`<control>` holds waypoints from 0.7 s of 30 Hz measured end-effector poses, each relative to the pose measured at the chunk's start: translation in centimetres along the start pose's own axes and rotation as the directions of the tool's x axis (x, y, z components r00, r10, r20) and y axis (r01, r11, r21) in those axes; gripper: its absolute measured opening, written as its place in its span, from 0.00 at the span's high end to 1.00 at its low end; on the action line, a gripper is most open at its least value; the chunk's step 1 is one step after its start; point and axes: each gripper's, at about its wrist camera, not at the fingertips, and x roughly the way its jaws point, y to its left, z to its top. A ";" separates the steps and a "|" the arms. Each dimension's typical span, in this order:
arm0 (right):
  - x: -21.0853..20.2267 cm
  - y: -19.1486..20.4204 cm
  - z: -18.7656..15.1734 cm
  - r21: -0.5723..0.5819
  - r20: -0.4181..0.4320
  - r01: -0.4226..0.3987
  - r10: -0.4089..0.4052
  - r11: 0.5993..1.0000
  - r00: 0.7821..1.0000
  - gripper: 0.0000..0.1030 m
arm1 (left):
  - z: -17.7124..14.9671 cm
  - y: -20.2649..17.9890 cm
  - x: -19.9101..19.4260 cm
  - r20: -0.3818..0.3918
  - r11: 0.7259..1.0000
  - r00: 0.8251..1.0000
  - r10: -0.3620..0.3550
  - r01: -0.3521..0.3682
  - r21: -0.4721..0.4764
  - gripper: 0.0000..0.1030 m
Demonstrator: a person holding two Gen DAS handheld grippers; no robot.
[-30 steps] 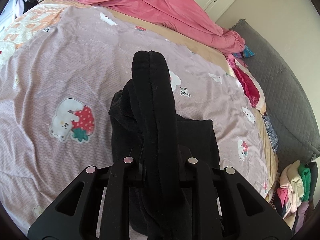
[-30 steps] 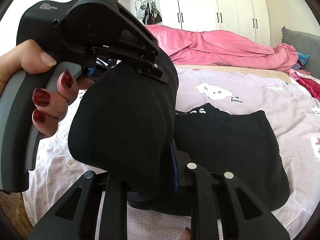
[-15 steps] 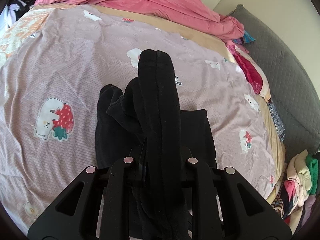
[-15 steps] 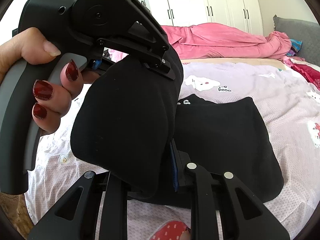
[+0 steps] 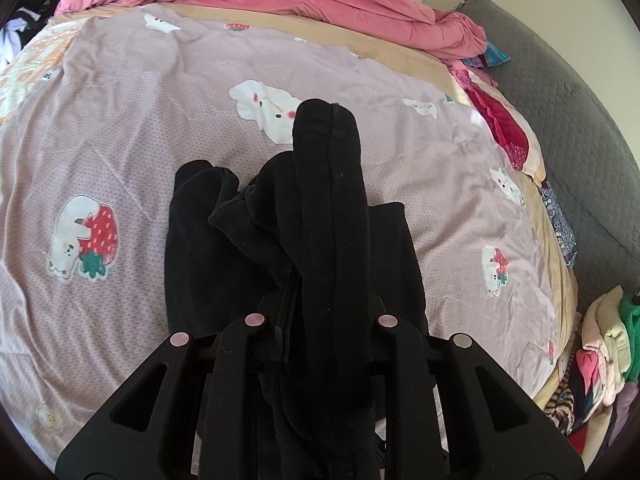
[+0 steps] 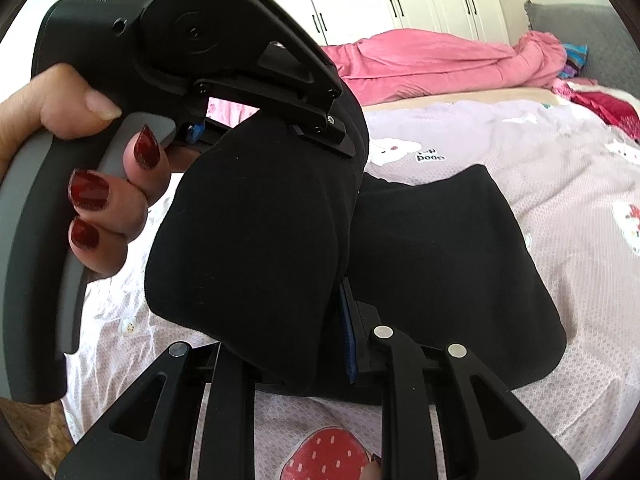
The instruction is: Fold small clothes
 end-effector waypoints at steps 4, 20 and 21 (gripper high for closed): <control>-0.1 -1.0 0.0 0.039 -0.008 0.002 -0.002 0.999 1.000 0.82 | 0.0 -0.6 0.7 -0.016 1.000 1.000 -0.003 0.003 0.011 0.87; 0.0 -5.2 -0.3 0.194 -0.064 0.011 0.001 0.981 0.998 0.84 | -0.3 -2.7 5.2 -0.099 0.999 0.995 0.007 -0.002 0.048 0.81; -0.1 -5.3 -0.4 0.200 -0.065 0.012 0.001 0.980 0.998 0.84 | -0.3 -3.0 5.4 -0.101 0.998 0.995 0.009 -0.003 0.055 0.81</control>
